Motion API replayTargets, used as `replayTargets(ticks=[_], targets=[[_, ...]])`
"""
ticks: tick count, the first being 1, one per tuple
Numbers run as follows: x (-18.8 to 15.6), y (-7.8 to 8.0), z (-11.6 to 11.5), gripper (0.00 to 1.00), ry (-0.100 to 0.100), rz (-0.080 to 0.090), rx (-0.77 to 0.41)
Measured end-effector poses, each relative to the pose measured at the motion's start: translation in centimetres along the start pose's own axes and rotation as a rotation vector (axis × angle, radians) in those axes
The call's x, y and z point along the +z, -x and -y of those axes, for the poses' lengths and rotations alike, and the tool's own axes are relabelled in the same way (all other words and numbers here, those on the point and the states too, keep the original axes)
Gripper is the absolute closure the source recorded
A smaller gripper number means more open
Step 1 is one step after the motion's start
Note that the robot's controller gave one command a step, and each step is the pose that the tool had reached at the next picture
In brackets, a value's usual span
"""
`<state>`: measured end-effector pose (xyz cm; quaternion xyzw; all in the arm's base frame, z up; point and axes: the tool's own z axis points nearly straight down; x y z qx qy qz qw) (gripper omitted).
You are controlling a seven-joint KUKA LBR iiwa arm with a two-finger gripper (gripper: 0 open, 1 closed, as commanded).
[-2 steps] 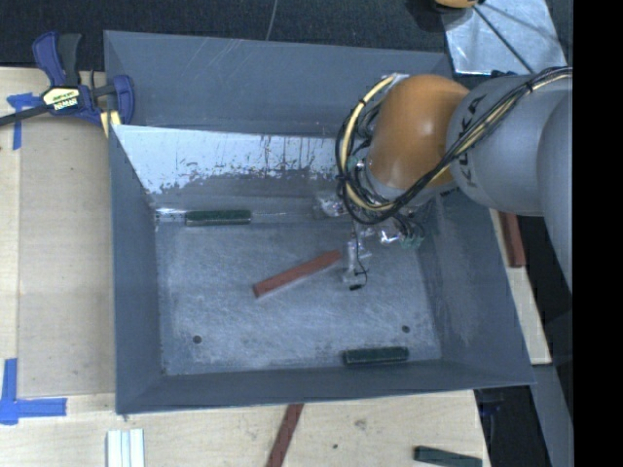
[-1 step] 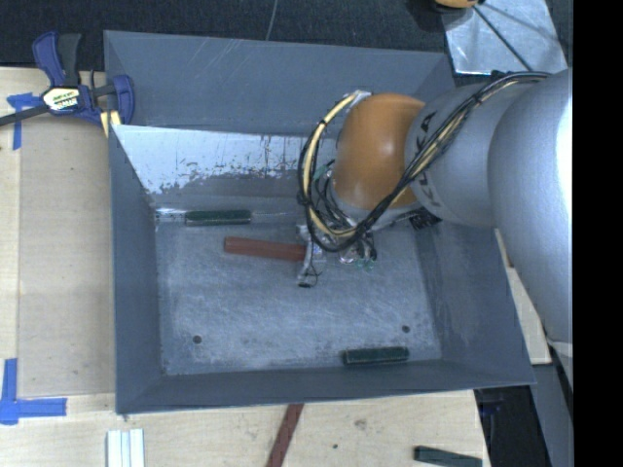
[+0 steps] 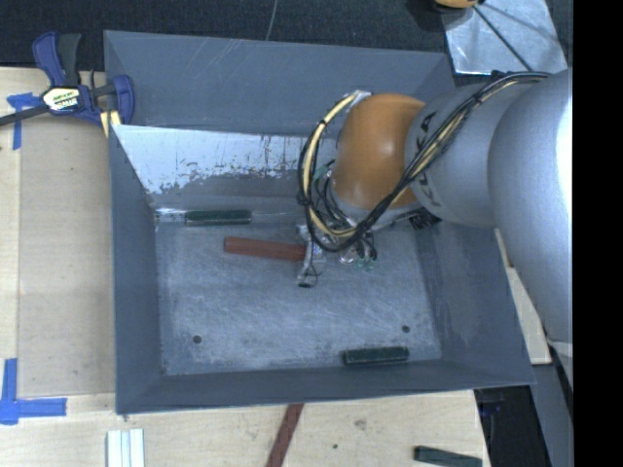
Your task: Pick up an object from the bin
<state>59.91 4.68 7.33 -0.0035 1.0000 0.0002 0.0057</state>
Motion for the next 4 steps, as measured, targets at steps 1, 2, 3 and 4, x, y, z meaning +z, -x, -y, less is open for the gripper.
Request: replayTargets(ticks=[1,2,3,4], targets=[[-0.2,0.0,0.0,1.0,0.0,-0.003,-0.001],[-1.1,-0.3,0.0,1.0,-0.001,-0.013,-0.001],[-3.2,-0.3,0.0,1.0,-0.001,-0.016,-0.001],[-4.9,0.0,0.0,1.0,0.0,-0.006,-0.001]])
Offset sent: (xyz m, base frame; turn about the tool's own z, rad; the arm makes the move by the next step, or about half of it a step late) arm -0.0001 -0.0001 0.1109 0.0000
